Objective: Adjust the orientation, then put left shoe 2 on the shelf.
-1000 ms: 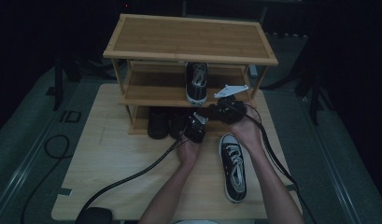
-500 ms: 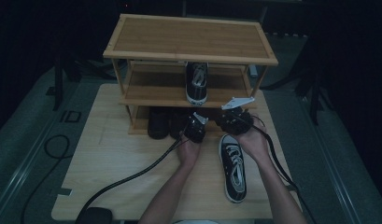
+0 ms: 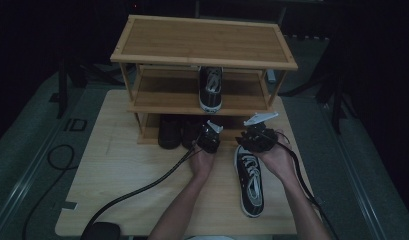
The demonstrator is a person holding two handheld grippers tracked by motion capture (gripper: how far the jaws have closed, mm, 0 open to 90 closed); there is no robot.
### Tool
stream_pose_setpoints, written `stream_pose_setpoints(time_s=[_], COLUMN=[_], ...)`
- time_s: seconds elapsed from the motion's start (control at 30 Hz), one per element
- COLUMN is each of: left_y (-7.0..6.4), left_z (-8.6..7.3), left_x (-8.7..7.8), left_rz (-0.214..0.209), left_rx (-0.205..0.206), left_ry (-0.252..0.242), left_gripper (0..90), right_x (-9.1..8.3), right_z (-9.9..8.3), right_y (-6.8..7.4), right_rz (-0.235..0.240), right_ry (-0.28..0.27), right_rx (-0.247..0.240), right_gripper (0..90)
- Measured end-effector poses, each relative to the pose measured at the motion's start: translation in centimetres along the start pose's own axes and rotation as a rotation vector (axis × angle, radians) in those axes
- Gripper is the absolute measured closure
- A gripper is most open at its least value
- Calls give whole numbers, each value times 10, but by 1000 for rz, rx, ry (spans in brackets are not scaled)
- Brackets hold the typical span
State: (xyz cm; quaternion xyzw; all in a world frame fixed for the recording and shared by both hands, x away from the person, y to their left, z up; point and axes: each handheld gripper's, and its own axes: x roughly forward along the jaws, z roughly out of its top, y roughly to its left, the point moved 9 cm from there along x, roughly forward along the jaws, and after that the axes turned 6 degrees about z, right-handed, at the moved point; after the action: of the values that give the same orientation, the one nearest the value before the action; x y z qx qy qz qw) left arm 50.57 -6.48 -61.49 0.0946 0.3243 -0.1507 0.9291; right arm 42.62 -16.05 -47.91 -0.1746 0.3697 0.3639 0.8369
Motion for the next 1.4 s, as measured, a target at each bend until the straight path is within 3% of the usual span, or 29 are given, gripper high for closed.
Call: stream_pose_setpoints(time_s=[0.43,0.7,0.9,1.07,1.4], left_y=[0,0,0,0,0], left_z=[0,0,0,0,0], left_x=[0,0,0,0,0], left_rz=[-1,-3,-2,-3,-3], left_rx=[-1,-2,-3,-3,-4], left_ry=[0,-1,-1,-1,-1], left_gripper=[900,900,900,900,900], right_x=[-4,-5,-6,-10,-17], right_z=[-24,-37,-46,-55,-76], right_y=[-4,-8,-4,3,11], right_rz=[-13,-12,6,13,4], right_ry=[19,37,52,59,83], right_rx=[33,55,48,44,41], right_gripper=[596,597,669,863,898])
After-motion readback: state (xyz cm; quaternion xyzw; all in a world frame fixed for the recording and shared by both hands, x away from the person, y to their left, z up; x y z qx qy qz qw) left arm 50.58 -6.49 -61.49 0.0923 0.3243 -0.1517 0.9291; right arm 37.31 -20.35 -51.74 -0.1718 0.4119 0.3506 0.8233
